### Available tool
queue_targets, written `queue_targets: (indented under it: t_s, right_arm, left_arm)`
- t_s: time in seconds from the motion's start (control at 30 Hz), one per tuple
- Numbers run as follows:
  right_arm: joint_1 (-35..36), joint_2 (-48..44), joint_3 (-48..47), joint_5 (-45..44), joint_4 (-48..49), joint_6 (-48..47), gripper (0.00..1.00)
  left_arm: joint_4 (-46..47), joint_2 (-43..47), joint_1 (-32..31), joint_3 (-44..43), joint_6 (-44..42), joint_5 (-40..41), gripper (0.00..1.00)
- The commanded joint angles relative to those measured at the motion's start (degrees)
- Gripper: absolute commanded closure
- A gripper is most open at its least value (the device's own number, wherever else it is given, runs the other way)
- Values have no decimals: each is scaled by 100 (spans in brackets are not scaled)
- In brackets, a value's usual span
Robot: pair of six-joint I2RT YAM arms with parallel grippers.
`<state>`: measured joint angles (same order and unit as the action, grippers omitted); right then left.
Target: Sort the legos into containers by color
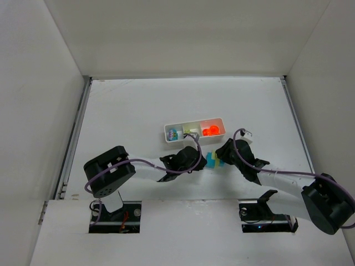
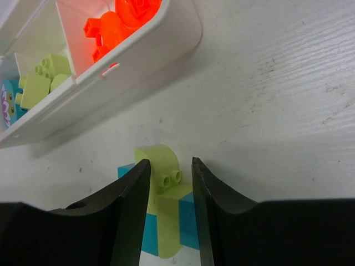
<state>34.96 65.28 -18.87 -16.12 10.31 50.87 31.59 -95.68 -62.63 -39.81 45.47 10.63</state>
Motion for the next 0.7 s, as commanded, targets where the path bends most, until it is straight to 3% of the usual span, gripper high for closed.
queue_targets:
  t_s: [0.0, 0.07, 0.2, 0.3, 0.47, 0.67]
  right_arm:
    - [50, -111, -2, 47, 261, 2, 57]
    - [50, -129, -2, 65, 253, -7, 53]
    - [94, -366, -11, -75, -19, -147, 32]
    - [103, -472, -46, -155, -326, -174, 34]
    - [444, -209, -46, 117, -187, -113, 49]
    - [1446, -59, -344, 144, -353, 98, 48]
  left_arm:
    - [408, 321, -8, 272, 225, 97, 96]
    - [558, 339, -8, 386, 313, 88, 96]
    - [418, 409, -34, 474, 305, 123, 91]
    - [286, 637, -87, 597, 252, 333, 87]
    - [-65, 1199, -26, 869, 234, 676, 80]
    - [-653, 2262, 246, 1282, 50, 949, 79]
